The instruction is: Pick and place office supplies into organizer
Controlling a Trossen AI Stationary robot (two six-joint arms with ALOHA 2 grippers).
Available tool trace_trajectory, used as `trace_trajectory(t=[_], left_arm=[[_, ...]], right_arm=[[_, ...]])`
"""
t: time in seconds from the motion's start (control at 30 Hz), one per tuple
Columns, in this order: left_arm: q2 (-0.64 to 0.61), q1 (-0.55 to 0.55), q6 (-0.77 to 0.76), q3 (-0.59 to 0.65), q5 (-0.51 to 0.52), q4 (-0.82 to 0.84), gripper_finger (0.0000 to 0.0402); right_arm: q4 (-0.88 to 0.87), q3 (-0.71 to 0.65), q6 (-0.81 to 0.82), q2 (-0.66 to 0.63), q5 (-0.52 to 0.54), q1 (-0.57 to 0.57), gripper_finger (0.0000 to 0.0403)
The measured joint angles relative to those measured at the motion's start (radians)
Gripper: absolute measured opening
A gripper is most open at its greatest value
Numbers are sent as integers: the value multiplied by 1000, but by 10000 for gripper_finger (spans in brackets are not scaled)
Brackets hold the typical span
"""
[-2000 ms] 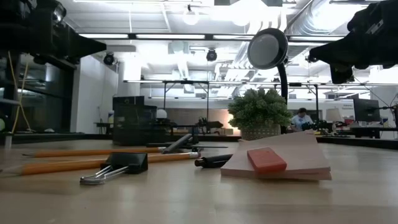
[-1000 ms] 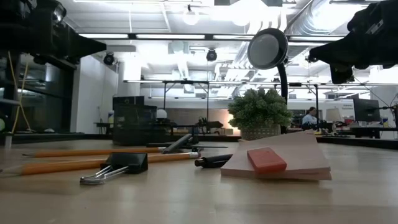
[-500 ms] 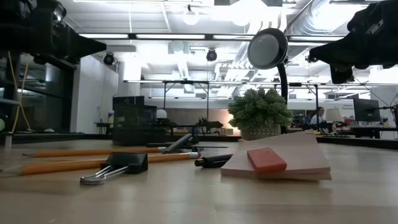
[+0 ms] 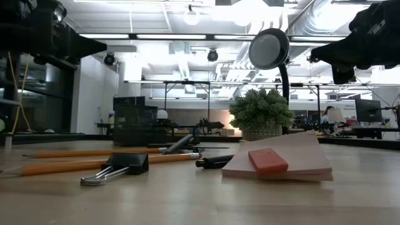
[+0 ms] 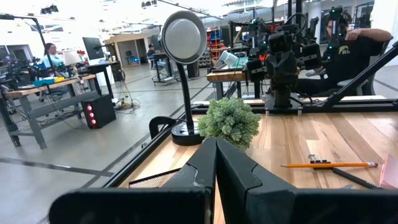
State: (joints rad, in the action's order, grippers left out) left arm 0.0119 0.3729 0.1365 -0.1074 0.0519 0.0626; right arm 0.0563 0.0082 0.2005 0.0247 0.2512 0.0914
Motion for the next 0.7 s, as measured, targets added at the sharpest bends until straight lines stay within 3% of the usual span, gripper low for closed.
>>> trace_trajectory(t=[0.7], left_arm=[[0,0,0,0,0,0,1]], right_arm=[[0,0,0,0,0,0,9]])
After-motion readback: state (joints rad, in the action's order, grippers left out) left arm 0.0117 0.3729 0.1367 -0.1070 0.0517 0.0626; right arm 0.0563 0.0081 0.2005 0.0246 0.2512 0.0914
